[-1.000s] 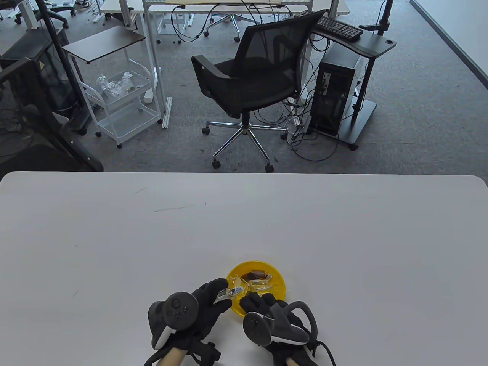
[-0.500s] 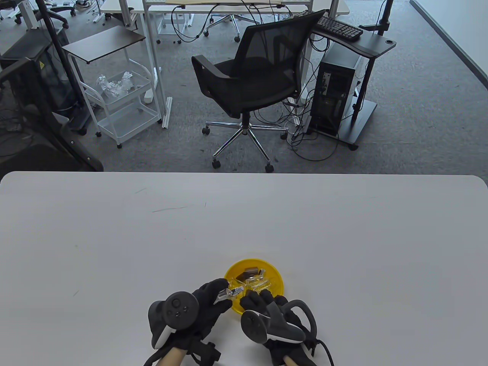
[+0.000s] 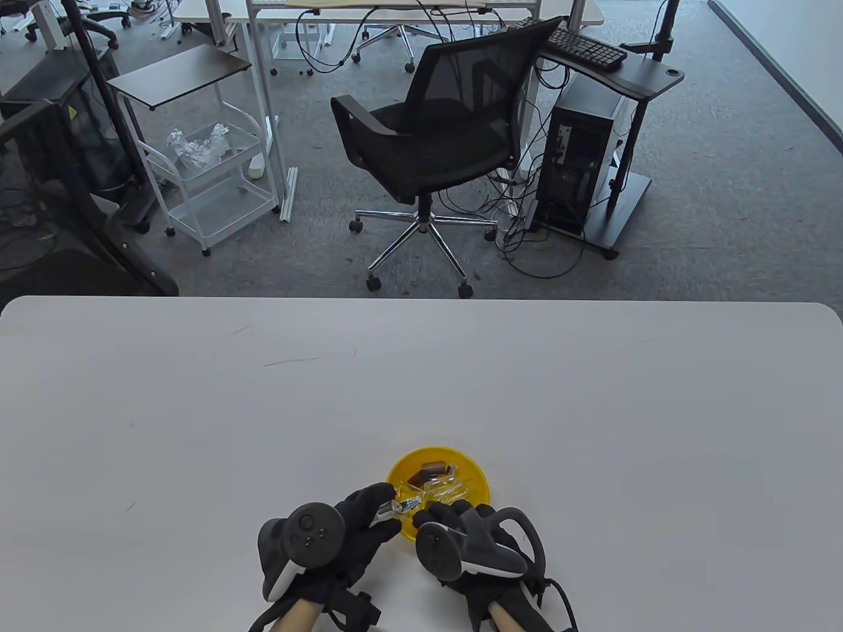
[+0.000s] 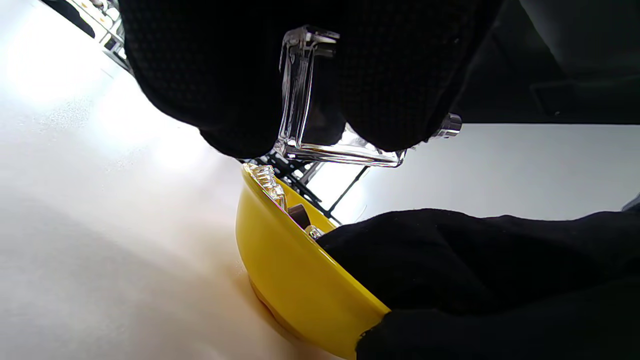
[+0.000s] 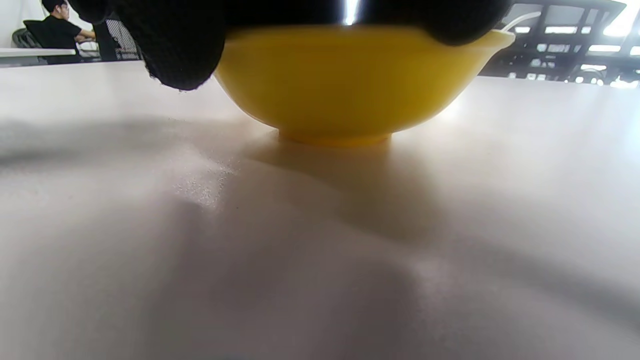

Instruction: Assemble perfume bottles from components

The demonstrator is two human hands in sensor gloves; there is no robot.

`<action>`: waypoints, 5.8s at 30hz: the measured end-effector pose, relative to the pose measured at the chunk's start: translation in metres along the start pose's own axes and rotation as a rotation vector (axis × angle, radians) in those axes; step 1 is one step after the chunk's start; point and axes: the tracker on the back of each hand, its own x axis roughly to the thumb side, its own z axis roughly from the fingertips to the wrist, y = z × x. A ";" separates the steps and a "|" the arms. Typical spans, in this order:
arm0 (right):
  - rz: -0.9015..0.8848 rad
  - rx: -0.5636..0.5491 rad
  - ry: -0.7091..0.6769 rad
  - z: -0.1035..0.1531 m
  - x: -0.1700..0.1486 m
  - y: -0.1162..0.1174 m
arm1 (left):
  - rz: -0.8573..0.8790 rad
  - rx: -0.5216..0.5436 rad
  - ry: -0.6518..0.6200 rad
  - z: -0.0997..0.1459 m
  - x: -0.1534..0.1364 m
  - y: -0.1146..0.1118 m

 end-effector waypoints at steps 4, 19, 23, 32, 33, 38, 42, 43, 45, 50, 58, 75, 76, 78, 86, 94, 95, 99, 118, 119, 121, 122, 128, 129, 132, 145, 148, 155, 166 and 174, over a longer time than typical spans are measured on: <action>-0.060 -0.010 0.002 -0.001 -0.005 -0.003 | -0.001 -0.003 0.003 0.000 0.000 0.000; -0.144 -0.060 -0.006 -0.001 -0.012 -0.003 | -0.004 -0.023 0.010 0.000 0.000 -0.002; -0.151 -0.129 -0.030 0.001 -0.012 -0.001 | -0.001 -0.025 0.009 -0.001 -0.001 -0.003; -0.182 -0.168 -0.049 0.002 -0.010 0.002 | 0.006 -0.035 0.013 -0.001 -0.001 -0.005; -0.193 -0.174 -0.051 0.002 -0.011 0.002 | 0.004 -0.036 0.015 -0.001 -0.001 -0.005; -0.339 -0.239 -0.050 0.006 -0.017 0.003 | 0.009 -0.038 0.021 -0.001 -0.002 -0.005; -0.427 -0.297 -0.033 0.009 -0.025 0.002 | 0.036 -0.041 0.028 -0.002 -0.003 -0.006; -0.443 -0.309 -0.031 0.010 -0.027 0.002 | 0.036 -0.040 0.027 -0.002 -0.002 -0.005; -0.513 -0.353 -0.022 0.013 -0.032 0.001 | 0.036 -0.040 0.027 -0.001 -0.003 -0.005; -0.692 -0.452 -0.001 0.020 -0.042 -0.002 | 0.036 -0.045 0.025 -0.002 -0.003 -0.006; -0.860 -0.554 0.039 0.030 -0.052 -0.005 | 0.022 -0.059 0.009 -0.001 -0.001 -0.009; -0.803 -0.536 -0.032 0.029 -0.032 -0.007 | 0.081 -0.080 -0.043 0.002 0.011 -0.013; -0.754 -0.541 -0.035 0.030 -0.030 -0.009 | 0.071 -0.072 -0.049 0.002 0.011 -0.012; -0.682 -0.547 -0.048 0.032 -0.025 -0.011 | 0.073 -0.069 -0.053 0.003 0.011 -0.012; -0.260 -0.458 -0.110 0.032 -0.002 -0.012 | 0.156 -0.085 -0.018 0.002 0.009 -0.016; -0.090 -0.308 -0.081 0.029 0.008 -0.009 | 0.286 -0.128 0.008 0.000 0.003 -0.022; -0.065 -0.308 -0.073 0.029 0.009 -0.009 | 0.300 -0.138 0.006 0.000 0.004 -0.023; 0.022 -0.317 -0.023 0.029 0.012 -0.009 | 0.372 -0.176 -0.003 0.001 0.005 -0.025; 0.060 -0.412 -0.022 0.031 0.008 -0.006 | 0.386 -0.218 -0.001 0.000 0.006 -0.027; 0.060 -0.413 -0.024 0.031 0.008 -0.006 | 0.390 -0.219 -0.002 0.000 0.006 -0.027; 0.071 -0.415 -0.030 0.030 0.007 -0.006 | 0.394 -0.219 -0.005 0.000 0.006 -0.027; 0.074 -0.423 -0.036 0.031 0.007 -0.006 | 0.395 -0.219 -0.009 0.000 0.007 -0.027; 0.056 -0.398 -0.051 0.031 0.005 -0.006 | 0.397 -0.228 -0.008 0.001 0.006 -0.029; 0.055 -0.402 -0.052 0.030 0.005 -0.006 | 0.401 -0.225 -0.006 0.001 0.006 -0.029; 0.072 -0.407 -0.052 0.032 0.005 -0.008 | 0.408 -0.223 -0.013 0.001 0.007 -0.029; 0.110 -0.391 -0.048 0.029 0.004 -0.001 | 0.370 -0.203 -0.002 0.000 0.007 -0.031; 0.034 -0.356 -0.073 0.028 0.001 -0.001 | 0.339 -0.193 0.005 0.000 0.008 -0.030; -0.175 -0.435 -0.047 0.035 -0.022 -0.012 | 0.325 -0.143 0.046 -0.002 -0.001 -0.020; -0.340 -0.484 0.164 0.049 -0.075 -0.015 | 0.342 -0.002 0.196 -0.006 -0.033 0.001; -0.362 -0.487 0.247 0.054 -0.097 -0.013 | 0.343 0.111 0.311 -0.013 -0.055 0.013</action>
